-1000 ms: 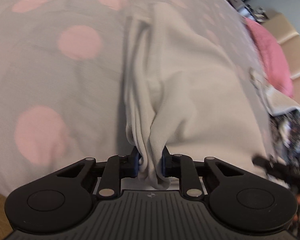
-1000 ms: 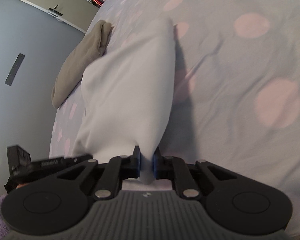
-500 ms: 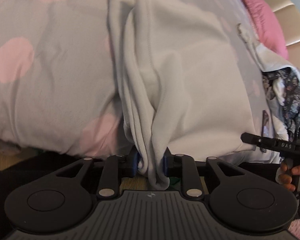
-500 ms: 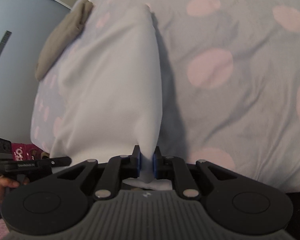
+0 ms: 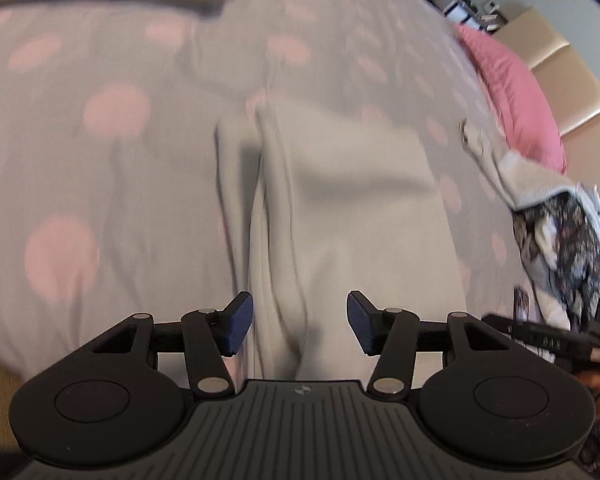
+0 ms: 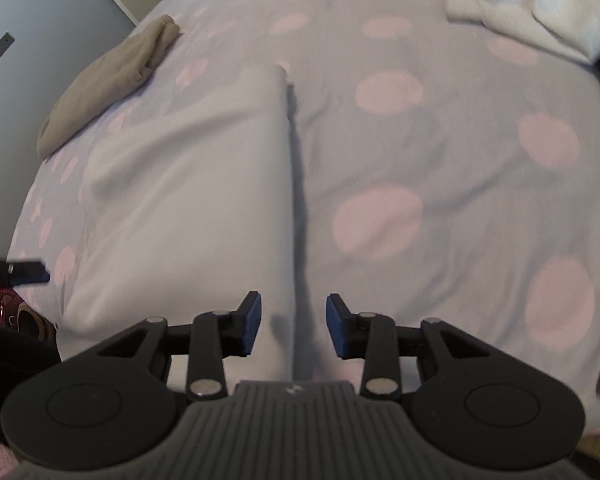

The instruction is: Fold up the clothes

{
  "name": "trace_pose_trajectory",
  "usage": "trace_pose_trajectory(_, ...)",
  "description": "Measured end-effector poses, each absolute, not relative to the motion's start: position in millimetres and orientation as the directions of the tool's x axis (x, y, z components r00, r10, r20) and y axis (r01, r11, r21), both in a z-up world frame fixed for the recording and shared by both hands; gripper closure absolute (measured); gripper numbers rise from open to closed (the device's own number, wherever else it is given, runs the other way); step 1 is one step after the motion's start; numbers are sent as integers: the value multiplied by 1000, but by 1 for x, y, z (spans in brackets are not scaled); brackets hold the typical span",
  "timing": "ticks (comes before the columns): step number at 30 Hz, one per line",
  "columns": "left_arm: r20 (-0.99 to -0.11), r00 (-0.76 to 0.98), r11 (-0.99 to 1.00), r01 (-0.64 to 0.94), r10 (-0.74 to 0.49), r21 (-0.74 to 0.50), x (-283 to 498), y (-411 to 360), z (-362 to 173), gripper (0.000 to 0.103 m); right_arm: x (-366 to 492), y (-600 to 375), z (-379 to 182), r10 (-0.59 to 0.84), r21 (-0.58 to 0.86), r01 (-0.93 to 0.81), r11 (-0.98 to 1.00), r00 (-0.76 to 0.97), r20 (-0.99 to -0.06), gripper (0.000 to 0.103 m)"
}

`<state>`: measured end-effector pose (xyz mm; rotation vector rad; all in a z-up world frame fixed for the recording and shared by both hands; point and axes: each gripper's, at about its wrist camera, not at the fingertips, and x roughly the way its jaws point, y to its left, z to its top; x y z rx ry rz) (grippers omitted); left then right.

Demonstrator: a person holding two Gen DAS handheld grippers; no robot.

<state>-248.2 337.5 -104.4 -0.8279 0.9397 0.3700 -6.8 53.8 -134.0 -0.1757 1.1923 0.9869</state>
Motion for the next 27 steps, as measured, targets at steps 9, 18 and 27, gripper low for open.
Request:
trace_pose_trajectory(9,-786,616,670,-603,46,-434,-189,389,-109,52,20,124,-117,634,361,-766,532,78,-769,66)
trace_pose_trajectory(18,-793,609,631,-619,9,-468,-159,415,-156,69,37,222,-143,638,273,-855,442,85,-765,94)
trace_pose_trajectory(27,-774,632,637,-613,40,-468,-153,427,-175,86,59,294,-185,587,241,-873,424,62,-807,103)
